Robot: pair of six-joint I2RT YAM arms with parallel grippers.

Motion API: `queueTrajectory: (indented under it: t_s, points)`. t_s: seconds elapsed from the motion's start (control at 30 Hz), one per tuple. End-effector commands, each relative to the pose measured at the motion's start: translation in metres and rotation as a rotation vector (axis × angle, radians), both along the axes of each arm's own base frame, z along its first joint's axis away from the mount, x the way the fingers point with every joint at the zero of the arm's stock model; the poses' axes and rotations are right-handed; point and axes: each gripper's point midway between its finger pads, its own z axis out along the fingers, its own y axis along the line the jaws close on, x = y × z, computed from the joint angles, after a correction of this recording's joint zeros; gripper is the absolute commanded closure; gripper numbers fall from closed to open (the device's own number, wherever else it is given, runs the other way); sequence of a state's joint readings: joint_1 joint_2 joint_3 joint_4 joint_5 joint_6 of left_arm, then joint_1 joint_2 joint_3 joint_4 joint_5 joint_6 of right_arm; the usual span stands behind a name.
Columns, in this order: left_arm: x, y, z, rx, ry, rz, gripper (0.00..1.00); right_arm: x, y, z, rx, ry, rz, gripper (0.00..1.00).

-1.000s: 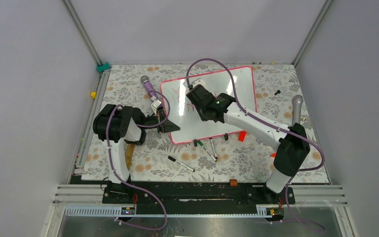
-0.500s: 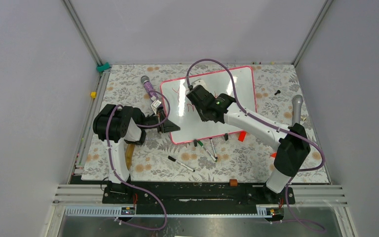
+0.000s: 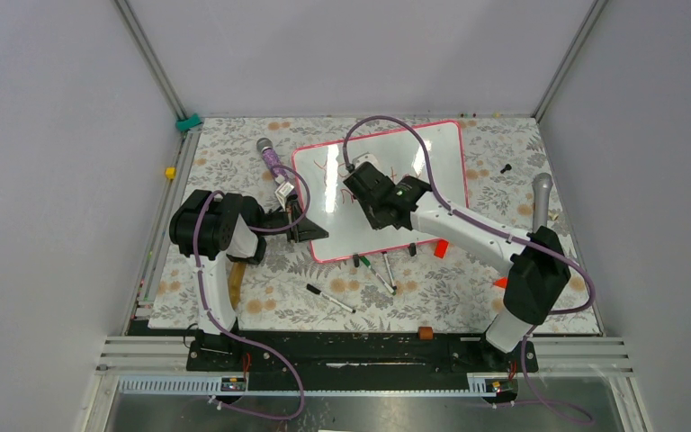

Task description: Write a sentence on the whiteboard

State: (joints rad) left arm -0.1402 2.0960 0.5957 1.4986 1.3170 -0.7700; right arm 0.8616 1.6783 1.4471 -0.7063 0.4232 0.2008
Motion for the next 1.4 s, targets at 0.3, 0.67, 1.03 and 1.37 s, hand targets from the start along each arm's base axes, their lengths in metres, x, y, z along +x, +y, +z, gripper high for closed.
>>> queueTrajectory:
  t_s: [0.3,0.67,1.03,1.37]
  points:
    - [-0.012,-0.006,-0.021,0.02,0.008,-0.043,1.0,-0.005,-0.012,-0.01,0.003,0.025,-0.021,1.0]
    - [-0.013,-0.006,-0.022,0.02,0.008,-0.044,1.0,-0.008,-0.016,0.0,0.01,0.014,-0.018,1.0]
    - [-0.012,-0.006,-0.021,0.02,0.007,-0.042,1.0,-0.013,-0.023,0.024,0.05,-0.034,-0.005,1.0]
    - [-0.013,-0.006,-0.021,0.02,0.008,-0.045,1.0,-0.009,-0.019,0.028,0.094,-0.077,0.003,1.0]
